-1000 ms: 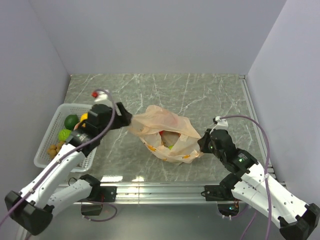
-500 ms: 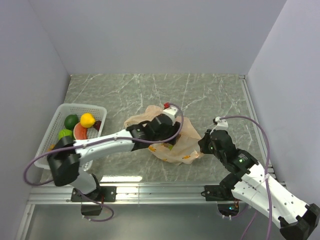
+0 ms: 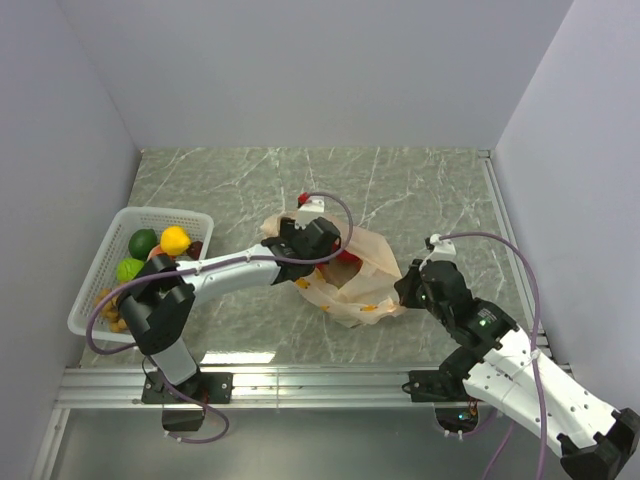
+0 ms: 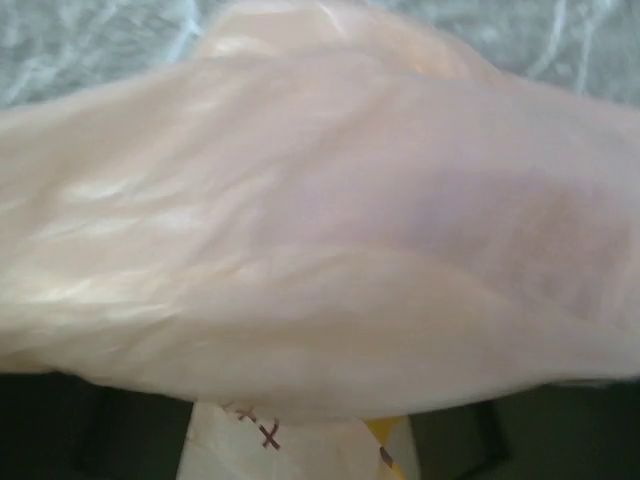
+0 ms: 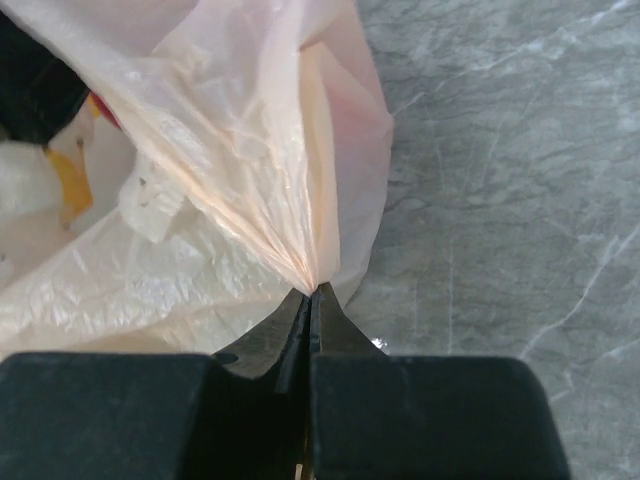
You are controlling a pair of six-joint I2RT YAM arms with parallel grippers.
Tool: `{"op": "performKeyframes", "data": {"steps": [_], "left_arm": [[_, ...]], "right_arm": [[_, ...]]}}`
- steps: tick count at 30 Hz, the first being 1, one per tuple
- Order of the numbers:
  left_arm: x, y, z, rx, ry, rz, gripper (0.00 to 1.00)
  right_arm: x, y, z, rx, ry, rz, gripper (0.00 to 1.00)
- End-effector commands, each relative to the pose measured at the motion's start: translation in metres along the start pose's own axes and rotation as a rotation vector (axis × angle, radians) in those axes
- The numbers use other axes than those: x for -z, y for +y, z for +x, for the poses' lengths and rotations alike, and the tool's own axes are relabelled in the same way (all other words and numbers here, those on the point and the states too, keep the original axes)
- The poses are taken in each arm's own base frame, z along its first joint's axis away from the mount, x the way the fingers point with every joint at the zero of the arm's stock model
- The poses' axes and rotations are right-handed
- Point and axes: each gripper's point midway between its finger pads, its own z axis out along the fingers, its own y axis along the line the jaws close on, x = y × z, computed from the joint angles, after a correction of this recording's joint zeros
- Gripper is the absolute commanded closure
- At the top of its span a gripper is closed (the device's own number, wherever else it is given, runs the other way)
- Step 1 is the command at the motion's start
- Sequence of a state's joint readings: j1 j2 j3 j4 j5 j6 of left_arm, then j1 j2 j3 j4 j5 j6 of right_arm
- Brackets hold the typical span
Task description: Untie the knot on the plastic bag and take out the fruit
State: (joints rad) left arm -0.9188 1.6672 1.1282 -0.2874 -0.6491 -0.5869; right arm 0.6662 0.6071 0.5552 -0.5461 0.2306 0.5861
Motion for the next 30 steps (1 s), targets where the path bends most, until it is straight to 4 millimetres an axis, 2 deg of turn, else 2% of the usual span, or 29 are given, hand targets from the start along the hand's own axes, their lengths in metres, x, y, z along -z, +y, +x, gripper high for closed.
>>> {"op": "performKeyframes", "data": {"steps": [1,6,9,13,17,20,21,23,25,26,27,28,30], "left_arm": [[-0.003,0.009,-0.026,0.124,-0.109,-0.063,0.21],[-0.021,0.007,-0.02,0.202,-0.117,-0.094,0.05],[-0.035,0.0,-0.013,0.219,-0.102,-0.089,0.02],[-0.057,0.0,0.003,0.232,-0.065,-0.125,0.02],[-0.066,0.002,0.013,0.238,-0.054,-0.139,0.07],[-0.068,-0.001,0.017,0.239,-0.051,-0.122,0.14],[-0.069,0.0,0.023,0.232,-0.038,-0.118,0.22],[-0.068,0.0,0.027,0.231,-0.028,-0.113,0.33],[-0.063,0.001,0.035,0.226,-0.002,-0.089,0.56],[-0.059,-0.002,0.031,0.235,-0.002,-0.069,0.57],[-0.055,-0.002,0.038,0.224,0.022,-0.052,0.68],[-0.046,-0.002,0.031,0.232,0.013,-0.033,0.73],[-0.033,-0.004,0.035,0.204,0.029,-0.004,0.81]], "right_arm": [[-0.001,0.008,-0.002,-0.004,-0.01,-0.028,1.0],[-0.004,0.016,0.003,0.003,0.004,-0.058,1.0],[-0.007,0.023,0.007,0.006,0.018,-0.076,1.0],[-0.009,0.037,0.019,0.023,0.044,-0.098,1.0],[-0.011,0.044,0.028,0.027,0.068,-0.11,1.0],[-0.012,0.043,0.029,0.022,0.062,-0.104,1.0],[-0.013,0.041,0.027,0.019,0.053,-0.093,1.0],[-0.011,0.04,0.024,0.015,0.04,-0.087,1.0],[-0.01,0.034,0.021,0.008,0.021,-0.062,1.0],[-0.01,0.034,0.019,0.004,0.012,-0.058,1.0],[-0.01,0.031,0.018,0.005,0.008,-0.045,1.0],[-0.01,0.028,0.016,0.004,-0.005,-0.026,1.0],[-0.01,0.023,0.014,0.009,-0.013,0.0,1.0]]}}
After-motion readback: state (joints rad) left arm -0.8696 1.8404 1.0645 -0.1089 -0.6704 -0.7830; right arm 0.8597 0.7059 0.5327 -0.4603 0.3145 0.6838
